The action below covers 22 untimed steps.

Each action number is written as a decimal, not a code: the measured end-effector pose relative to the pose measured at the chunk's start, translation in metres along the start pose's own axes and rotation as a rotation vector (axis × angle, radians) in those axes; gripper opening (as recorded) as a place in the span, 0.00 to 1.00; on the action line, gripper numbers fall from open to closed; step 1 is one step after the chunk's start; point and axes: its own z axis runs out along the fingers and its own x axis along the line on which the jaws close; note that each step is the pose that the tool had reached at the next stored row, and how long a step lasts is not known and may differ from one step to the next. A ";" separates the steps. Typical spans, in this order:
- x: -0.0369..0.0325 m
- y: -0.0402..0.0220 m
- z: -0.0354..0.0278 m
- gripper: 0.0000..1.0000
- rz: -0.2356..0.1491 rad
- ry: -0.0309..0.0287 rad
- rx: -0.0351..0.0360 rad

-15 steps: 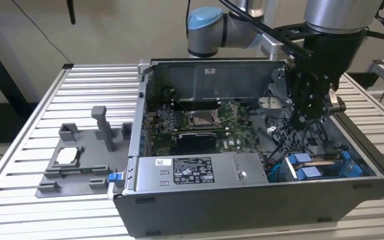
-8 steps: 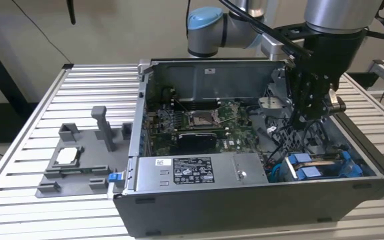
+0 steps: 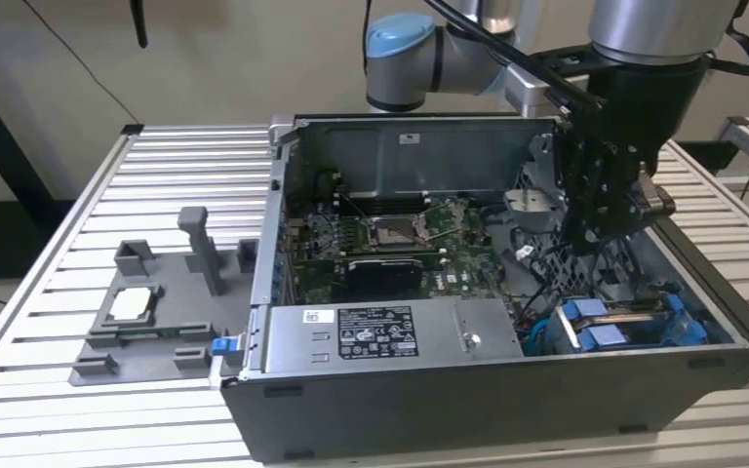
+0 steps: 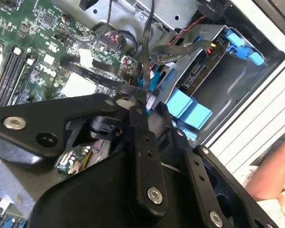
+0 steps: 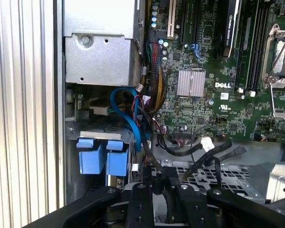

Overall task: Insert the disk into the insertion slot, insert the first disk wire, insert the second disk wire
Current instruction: 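Insert the second disk wire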

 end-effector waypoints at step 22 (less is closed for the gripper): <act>-0.0127 0.0136 0.0001 0.30 -0.031 0.0883 0.0556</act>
